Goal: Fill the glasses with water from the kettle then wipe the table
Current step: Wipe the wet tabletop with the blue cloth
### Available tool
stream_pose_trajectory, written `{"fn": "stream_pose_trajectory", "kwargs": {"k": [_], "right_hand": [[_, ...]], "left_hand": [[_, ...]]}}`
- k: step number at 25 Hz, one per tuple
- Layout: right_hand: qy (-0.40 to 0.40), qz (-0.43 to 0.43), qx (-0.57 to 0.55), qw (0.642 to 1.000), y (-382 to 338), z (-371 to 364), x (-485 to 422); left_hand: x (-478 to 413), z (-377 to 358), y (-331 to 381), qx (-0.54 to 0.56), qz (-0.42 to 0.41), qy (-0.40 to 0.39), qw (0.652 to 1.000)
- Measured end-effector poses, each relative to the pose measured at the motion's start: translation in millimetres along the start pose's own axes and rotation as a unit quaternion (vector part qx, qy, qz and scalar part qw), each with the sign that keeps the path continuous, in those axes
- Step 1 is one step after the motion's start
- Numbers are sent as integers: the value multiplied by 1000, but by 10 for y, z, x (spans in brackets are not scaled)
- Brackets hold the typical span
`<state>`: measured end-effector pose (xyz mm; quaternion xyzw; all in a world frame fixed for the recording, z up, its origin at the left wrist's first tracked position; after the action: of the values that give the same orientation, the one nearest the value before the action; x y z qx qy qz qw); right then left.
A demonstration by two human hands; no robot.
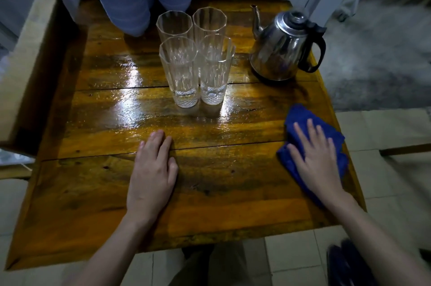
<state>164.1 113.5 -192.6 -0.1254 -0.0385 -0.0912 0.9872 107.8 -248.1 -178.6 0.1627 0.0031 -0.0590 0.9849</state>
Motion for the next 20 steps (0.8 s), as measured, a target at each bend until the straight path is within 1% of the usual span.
{"fn": "stream_pose_trajectory", "kwargs": {"k": [2, 3, 4, 5, 7, 10, 11, 13, 15, 16, 17, 20], "right_hand": [[29, -52, 10, 998, -52, 3, -234], [38, -64, 15, 997, -171, -29, -331], [39, -57, 20, 997, -347, -70, -409], [36, -32, 25, 999, -570, -118, -460], [24, 48, 32, 998, -1074, -233, -438], [5, 176, 30, 984, -1611, -402, -38], [-12, 217, 30, 976, -1673, -451, 168], [-44, 281, 41, 958, -1577, -506, 570], [-53, 315, 41, 947, -1319, -454, 771], [-48, 306, 30, 950, -1155, -409, 772], [-45, 280, 14, 959, -965, -366, 718], [-24, 160, -8, 987, -349, -196, 418]], "left_hand": [[11, -1, 0, -8, -1, 5, 1000], [16, 0, 5, -14, -2, 9, 1000], [12, 0, 22, -17, -1, 15, 1000], [2, -3, 57, -15, 2, 19, 1000], [-37, -20, 197, 21, 7, 18, 1000], [-100, -87, 461, 103, -18, 7, 994], [-100, -126, 512, 110, -32, -1, 993], [-79, -193, 553, 94, -51, -16, 994], [-66, -198, 560, 70, -52, -22, 996], [-68, -191, 566, 62, -50, -22, 997], [-70, -184, 580, 56, -48, -19, 997], [-59, -171, 606, 44, -54, -5, 998]]}}
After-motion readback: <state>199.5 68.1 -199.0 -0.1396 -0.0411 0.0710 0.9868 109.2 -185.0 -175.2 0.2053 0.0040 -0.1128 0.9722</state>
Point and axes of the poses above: each hand's wrist, its own x-axis away from the middle knuckle, its own z-axis out of the back of the hand, y = z × x, the point moved 8 cm from there along -x, towards the middle knuckle, and after that the axes turned 8 degrees about z, right-handed, at the moved point
